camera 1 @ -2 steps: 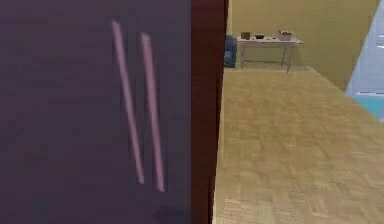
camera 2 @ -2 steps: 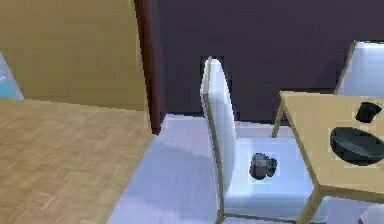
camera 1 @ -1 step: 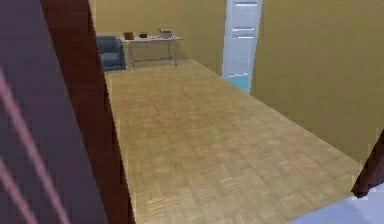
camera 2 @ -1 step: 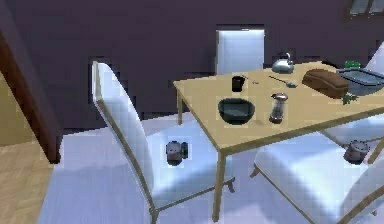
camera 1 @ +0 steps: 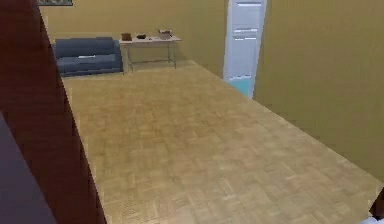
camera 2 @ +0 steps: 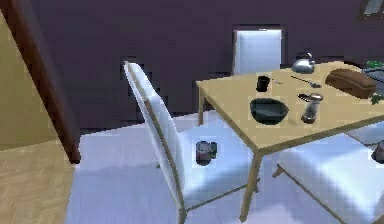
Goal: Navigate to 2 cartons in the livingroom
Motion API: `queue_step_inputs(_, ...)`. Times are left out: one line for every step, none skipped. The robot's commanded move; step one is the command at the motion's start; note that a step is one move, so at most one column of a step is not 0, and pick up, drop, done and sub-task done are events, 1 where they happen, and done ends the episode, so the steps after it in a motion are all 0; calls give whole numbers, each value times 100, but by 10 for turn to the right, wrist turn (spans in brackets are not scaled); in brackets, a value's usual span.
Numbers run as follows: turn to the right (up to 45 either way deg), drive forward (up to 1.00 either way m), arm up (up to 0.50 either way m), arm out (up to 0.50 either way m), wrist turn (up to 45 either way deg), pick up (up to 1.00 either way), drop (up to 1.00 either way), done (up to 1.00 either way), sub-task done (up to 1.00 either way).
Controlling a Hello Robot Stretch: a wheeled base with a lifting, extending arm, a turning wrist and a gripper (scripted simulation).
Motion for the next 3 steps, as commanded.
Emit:
queue_step_inputs(450,0,0,0,0,0,0,0,0)
queue_step_inputs(450,0,0,0,0,0,0,0,0)
queue_step_inputs(240,0,0,0,0,0,0,0,0)
